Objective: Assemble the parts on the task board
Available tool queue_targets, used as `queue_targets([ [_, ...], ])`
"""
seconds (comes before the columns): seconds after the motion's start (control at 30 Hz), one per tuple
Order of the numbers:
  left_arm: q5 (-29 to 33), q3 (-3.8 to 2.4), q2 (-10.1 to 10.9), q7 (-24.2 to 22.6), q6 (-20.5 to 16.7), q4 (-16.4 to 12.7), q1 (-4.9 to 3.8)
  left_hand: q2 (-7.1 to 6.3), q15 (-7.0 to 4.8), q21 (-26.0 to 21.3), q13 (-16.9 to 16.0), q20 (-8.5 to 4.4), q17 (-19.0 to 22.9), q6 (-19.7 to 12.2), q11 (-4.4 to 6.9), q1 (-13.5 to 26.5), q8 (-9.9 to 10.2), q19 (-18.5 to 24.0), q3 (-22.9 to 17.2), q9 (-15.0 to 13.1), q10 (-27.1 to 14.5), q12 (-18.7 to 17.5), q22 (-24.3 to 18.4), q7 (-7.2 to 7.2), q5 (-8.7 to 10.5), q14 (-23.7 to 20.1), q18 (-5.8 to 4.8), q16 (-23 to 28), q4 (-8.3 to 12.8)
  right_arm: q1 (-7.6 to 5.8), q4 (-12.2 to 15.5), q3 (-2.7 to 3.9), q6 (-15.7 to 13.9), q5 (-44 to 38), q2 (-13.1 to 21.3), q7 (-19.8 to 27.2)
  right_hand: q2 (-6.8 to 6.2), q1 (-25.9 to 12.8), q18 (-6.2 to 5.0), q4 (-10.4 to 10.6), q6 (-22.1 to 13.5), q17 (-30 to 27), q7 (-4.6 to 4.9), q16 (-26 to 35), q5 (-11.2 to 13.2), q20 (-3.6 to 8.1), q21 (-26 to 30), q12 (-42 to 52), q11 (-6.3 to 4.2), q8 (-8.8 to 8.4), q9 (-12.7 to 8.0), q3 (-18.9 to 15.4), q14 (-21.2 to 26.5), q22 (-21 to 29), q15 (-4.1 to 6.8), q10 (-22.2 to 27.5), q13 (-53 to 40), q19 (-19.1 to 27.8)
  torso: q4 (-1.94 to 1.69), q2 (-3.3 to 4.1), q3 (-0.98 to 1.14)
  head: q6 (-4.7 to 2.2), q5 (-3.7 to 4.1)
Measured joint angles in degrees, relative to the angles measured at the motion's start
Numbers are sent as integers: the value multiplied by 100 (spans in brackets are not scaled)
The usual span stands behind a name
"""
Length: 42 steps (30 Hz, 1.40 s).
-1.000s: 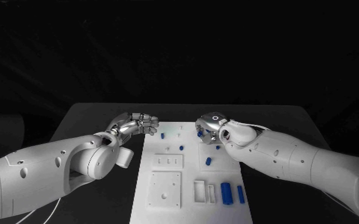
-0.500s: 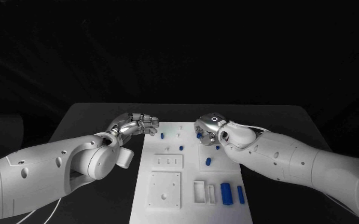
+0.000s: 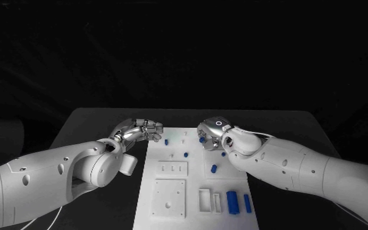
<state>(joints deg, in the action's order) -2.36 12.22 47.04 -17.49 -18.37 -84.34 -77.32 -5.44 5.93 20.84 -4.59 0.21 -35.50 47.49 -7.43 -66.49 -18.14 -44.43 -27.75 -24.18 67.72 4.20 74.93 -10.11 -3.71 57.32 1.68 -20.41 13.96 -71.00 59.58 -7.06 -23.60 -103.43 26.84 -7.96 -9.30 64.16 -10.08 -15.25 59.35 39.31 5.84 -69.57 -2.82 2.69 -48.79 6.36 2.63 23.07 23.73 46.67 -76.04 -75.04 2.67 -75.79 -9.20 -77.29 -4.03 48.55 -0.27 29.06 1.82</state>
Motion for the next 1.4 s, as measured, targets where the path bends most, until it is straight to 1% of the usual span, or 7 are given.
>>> queue_targets([
  [0.3,0,0,-2,2,-1,1,0,0,0,0,0,0,-1,0,0,0,0,0,-15,1,0,0,-1,0,0,0,-1,0,15,-10,59,9,-153,-168,-149,-308,-6,-5,1,9,6,-15,-7,-21,17,17,-31,0,0,-1,0,41,8,0,8,2,-8,17,4,9,-3,-48,-18],
  [0.33,0,0,-2,2,-1,1,0,0,0,0,0,0,-5,0,0,0,0,0,-15,1,0,0,-1,0,0,0,-1,0,15,-9,58,9,-174,-196,-170,-343,-6,-5,53,18,11,-15,-12,-21,21,24,-31,-1,0,-1,0,50,9,0,10,2,-11,24,4,10,-5,-55,-20],
  [0.53,0,-1,-6,4,-3,2,0,0,0,0,0,0,-5,0,0,0,0,0,-15,-1,0,0,-1,0,0,0,-2,23,15,-9,9,9,-314,-410,-336,-550,-45,17,61,58,40,-30,-21,-44,16,32,-66,-5,-20,-13,0,123,11,0,12,-19,-35,32,-2,16,-9,-90,-38],
  [0.67,0,-1,-17,5,-4,7,0,0,0,0,-1,0,-5,0,0,0,0,0,-15,-5,0,0,-1,0,0,0,14,22,15,-9,-97,9,-392,-558,-474,-654,-91,33,62,94,40,-37,-21,-59,16,32,-91,-6,-7,-19,0,158,12,0,13,-32,-48,32,-3,20,-13,-110,-42],
  [0.73,0,-1,-36,6,-4,9,0,0,0,0,-1,0,-5,0,0,0,0,0,-15,-5,0,0,-2,0,0,0,57,23,15,-9,-145,10,-428,-619,-530,-695,-91,33,63,118,41,-37,-20,-71,16,32,-91,-17,-6,-21,0,182,12,0,13,-33,-48,32,-3,23,-14,-121,-48],
  [0.9,0,-5,-66,6,-4,9,-2,0,0,0,0,0,-10,0,0,0,0,0,-15,-4,0,0,-2,0,0,0,58,23,15,-9,-204,10,-495,-726,-641,-767,-147,23,63,134,51,-43,-10,-71,16,32,-113,-23,-17,-14,0,198,21,0,23,-62,-58,32,-10,27,-17,-138,-58],
  [1.4,0,-16,-123,7,-5,7,-22,0,0,22,-1,0,-16,0,0,0,0,0,-30,-4,0,0,2,0,0,0,53,22,30,-8,-564,12,-583,-880,-897,-846,-197,18,63,141,72,-48,-24,-94,16,32,-113,-44,-18,-1,0,237,28,0,31,-63,-70,32,-25,47,-50,-166,-98],
])
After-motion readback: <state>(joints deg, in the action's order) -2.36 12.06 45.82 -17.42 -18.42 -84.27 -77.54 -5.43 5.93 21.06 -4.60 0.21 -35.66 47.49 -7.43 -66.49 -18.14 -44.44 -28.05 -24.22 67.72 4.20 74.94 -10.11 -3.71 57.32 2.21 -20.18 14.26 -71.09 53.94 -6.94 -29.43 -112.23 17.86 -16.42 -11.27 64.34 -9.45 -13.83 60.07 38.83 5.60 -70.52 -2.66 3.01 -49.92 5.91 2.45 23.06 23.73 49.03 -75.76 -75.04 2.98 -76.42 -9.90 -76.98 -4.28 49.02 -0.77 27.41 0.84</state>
